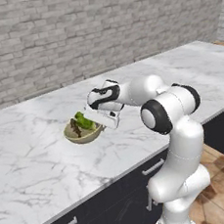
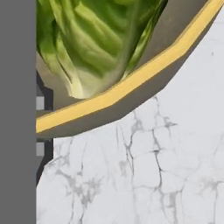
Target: The microwave is finished heating the fish and lettuce. Take the bowl containing the food and place it on the dining counter.
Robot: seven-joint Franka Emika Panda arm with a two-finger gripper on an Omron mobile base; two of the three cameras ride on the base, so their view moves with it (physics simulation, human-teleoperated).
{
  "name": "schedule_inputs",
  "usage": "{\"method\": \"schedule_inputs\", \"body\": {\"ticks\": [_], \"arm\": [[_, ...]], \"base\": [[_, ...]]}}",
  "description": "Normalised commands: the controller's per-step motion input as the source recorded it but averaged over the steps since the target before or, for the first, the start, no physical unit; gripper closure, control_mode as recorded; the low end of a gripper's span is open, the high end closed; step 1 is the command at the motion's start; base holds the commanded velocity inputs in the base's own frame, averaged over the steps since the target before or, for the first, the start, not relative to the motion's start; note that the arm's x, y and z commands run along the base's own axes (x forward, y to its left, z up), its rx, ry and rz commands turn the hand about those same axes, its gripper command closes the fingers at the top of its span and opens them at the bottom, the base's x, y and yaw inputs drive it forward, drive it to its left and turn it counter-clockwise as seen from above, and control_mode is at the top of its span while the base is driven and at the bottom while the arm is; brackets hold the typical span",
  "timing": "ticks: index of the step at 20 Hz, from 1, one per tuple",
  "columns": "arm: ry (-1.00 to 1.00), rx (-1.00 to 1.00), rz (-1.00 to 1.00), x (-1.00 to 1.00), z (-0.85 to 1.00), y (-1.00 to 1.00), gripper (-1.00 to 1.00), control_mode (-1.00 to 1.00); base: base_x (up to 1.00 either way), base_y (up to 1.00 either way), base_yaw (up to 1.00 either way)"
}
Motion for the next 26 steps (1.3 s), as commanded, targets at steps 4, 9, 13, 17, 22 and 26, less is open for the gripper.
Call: {"method": "schedule_inputs", "body": {"ticks": [4,9,13,17,22,26], "arm": [[-0.03,0.0,0.0,0.0,-0.29,0.0,1.0,-1.0],[-0.07,0.0,0.0,-0.43,0.17,0.03,-1.0,-1.0],[-0.22,0.0,0.0,-0.98,0.5,0.0,-1.0,-1.0],[-0.31,0.0,0.0,-1.0,0.69,0.0,-1.0,-1.0],[-0.41,0.0,0.0,-1.0,0.93,0.06,-1.0,-1.0],[-0.47,-0.01,0.0,-1.0,0.98,0.05,-1.0,-1.0]], "base": [[0.0,0.0,0.0],[0.0,0.0,0.0],[0.0,0.0,0.0],[0.0,0.0,0.0],[0.0,0.0,0.0],[0.0,0.0,0.0]]}}
